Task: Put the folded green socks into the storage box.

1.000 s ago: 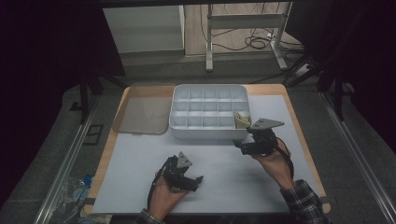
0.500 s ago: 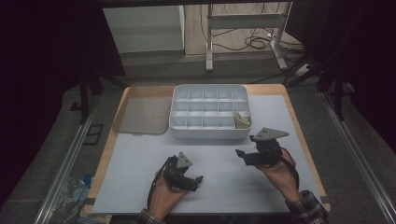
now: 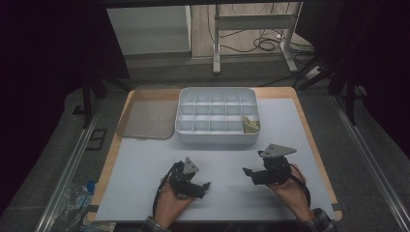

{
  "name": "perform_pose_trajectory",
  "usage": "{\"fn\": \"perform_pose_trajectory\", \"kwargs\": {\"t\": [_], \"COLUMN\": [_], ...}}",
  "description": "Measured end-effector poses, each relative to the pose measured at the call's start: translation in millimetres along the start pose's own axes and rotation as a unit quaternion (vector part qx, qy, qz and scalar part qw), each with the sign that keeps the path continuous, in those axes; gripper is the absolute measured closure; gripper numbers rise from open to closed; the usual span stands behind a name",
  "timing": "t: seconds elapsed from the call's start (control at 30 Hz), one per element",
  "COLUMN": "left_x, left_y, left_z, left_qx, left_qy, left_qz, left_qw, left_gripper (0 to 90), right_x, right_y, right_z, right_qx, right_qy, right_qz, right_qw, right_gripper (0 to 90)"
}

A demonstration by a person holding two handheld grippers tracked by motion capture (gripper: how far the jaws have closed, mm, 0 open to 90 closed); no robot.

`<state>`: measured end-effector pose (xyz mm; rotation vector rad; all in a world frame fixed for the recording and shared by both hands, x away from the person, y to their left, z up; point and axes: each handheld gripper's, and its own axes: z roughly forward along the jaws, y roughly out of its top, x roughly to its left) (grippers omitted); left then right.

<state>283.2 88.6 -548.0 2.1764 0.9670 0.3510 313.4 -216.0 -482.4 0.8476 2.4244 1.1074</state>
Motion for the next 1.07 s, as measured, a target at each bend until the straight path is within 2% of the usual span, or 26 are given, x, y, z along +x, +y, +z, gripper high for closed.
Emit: {"fn": "perform_pose_trajectory", "kwargs": {"t": [0.23,0.4,0.77,1.07], "left_x": [0.1,0.1,0.1,0.0], "left_y": [0.0,0.0,0.0,-0.2], "left_z": [-0.1,-0.1,-0.1,0.0], "left_qx": [0.001,0.001,0.0,0.001], "left_qy": [0.0,0.0,0.0,0.0], "left_qz": [0.001,0.001,0.001,0.0], "left_qw": [1.0,1.0,1.0,1.0], "left_gripper": [5.4,5.3,5.4,5.3], "right_x": [5.4,8.9,12.3,11.9], "right_y": [-11.6,-22.8,-40.7,-44.8], "right_z": [4.6,11.3,26.6,28.3], "right_qx": [0.012,0.031,0.067,0.058], "right_qy": [0.012,0.02,0.002,0.003], "right_qz": [0.007,0.012,0.001,0.006], "right_qw": [0.9998,0.9992,0.9978,0.9983], "right_gripper": [10.7,7.7,2.9,1.7]}}
